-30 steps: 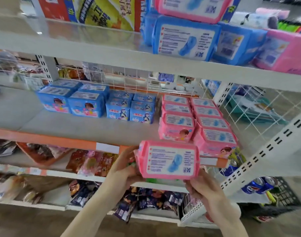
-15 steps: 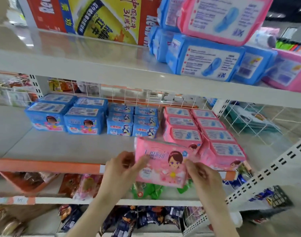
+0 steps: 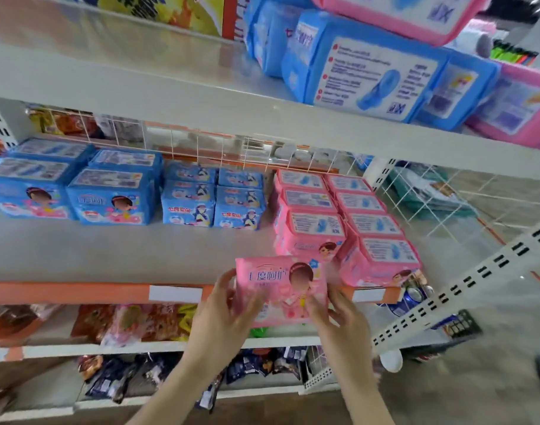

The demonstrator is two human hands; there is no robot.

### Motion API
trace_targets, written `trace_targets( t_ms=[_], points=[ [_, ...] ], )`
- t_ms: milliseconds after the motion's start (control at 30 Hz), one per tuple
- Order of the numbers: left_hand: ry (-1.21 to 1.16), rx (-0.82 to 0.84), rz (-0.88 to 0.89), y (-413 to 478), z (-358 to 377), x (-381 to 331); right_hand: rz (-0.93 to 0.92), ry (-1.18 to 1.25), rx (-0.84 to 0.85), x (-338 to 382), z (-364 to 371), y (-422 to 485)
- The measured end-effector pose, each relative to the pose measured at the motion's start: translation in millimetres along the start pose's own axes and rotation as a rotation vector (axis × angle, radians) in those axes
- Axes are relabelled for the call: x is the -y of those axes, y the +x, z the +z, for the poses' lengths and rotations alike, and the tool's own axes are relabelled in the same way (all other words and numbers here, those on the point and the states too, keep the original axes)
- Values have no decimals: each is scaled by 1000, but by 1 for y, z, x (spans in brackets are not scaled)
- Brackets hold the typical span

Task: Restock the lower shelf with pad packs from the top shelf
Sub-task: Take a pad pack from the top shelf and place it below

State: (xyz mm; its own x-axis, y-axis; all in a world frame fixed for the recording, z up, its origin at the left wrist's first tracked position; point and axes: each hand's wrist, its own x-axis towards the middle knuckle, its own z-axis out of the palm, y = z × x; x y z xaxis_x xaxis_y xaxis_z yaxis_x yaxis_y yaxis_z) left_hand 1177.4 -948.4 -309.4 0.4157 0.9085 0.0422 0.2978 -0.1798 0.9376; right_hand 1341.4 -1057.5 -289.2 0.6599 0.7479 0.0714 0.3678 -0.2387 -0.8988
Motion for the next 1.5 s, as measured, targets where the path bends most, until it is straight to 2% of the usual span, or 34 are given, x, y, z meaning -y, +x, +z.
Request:
trace_targets(
  t_ms=[133,267,400,567,900,1067,1233,1500],
  points=[
    [7,-40,-22,-1,30,-1,24,-57,-70,-24,-12,8],
    [55,-90,17,3,61,-16,14,63,5,-47,-37,20],
    [125,-87,40,15,92,-30,-11,62,20,-64,-58,36],
    [135,-106,-39,25,118,-40,-60,18,-39,-79,-62,56],
    [190,-151,-44,46,128,-29,-180,-108,1,-91,-52,92],
    [168,-90,-50,57,126,-28,-105,-92,21,-85,-45,99],
    [178,-138,-60,66,124,-18,-86,-51,1,-86,-39,107],
    [169,-176,22,79,125,-12,-11,-77,-25,-87,-31,122]
  ],
)
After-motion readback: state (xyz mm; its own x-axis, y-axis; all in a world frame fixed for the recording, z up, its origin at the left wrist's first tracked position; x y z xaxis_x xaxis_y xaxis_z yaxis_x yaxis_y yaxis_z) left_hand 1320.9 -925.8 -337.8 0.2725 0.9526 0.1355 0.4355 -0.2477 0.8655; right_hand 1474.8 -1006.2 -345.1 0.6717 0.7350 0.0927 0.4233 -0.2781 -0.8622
